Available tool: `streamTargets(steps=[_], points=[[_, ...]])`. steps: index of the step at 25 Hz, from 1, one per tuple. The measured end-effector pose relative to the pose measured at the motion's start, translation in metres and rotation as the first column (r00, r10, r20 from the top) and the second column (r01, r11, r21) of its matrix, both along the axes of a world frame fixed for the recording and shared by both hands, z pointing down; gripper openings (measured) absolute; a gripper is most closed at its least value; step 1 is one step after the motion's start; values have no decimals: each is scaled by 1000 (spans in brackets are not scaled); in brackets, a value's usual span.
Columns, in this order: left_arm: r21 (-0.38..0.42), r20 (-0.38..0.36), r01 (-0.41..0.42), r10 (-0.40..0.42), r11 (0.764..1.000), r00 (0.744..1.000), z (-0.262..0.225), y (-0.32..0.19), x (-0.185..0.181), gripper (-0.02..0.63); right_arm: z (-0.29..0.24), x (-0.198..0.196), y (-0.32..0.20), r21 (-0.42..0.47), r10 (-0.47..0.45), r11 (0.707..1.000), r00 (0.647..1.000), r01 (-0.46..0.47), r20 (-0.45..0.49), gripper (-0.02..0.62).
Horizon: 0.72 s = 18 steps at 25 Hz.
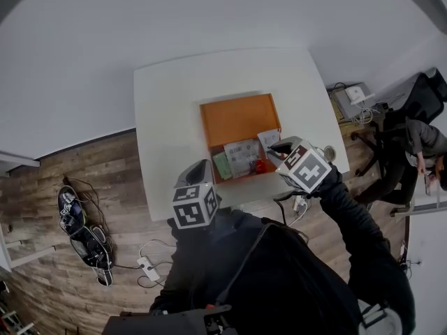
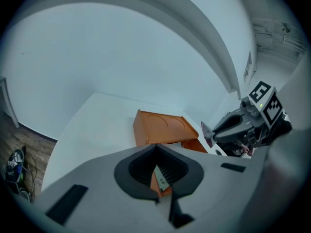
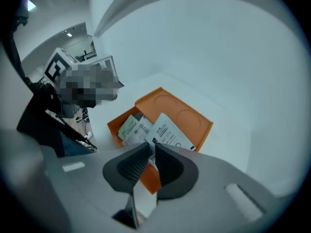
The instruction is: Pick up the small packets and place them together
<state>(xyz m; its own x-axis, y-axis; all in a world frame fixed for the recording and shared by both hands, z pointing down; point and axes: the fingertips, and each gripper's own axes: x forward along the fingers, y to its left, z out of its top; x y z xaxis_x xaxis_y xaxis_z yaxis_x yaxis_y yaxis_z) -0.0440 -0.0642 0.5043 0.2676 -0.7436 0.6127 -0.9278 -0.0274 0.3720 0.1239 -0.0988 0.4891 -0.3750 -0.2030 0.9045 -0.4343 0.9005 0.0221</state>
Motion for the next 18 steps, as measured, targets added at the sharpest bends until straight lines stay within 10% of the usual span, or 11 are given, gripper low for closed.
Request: streamTargets(steps=[9, 18], points=[[0, -8, 48, -48, 999, 999, 0, 10, -8, -2, -13, -91, -67, 91, -43, 995, 990, 31, 137, 46], [2, -27, 68, -68, 998, 997, -2, 9, -13, -2, 28, -145, -87, 101, -166, 981, 986, 168, -27, 48]])
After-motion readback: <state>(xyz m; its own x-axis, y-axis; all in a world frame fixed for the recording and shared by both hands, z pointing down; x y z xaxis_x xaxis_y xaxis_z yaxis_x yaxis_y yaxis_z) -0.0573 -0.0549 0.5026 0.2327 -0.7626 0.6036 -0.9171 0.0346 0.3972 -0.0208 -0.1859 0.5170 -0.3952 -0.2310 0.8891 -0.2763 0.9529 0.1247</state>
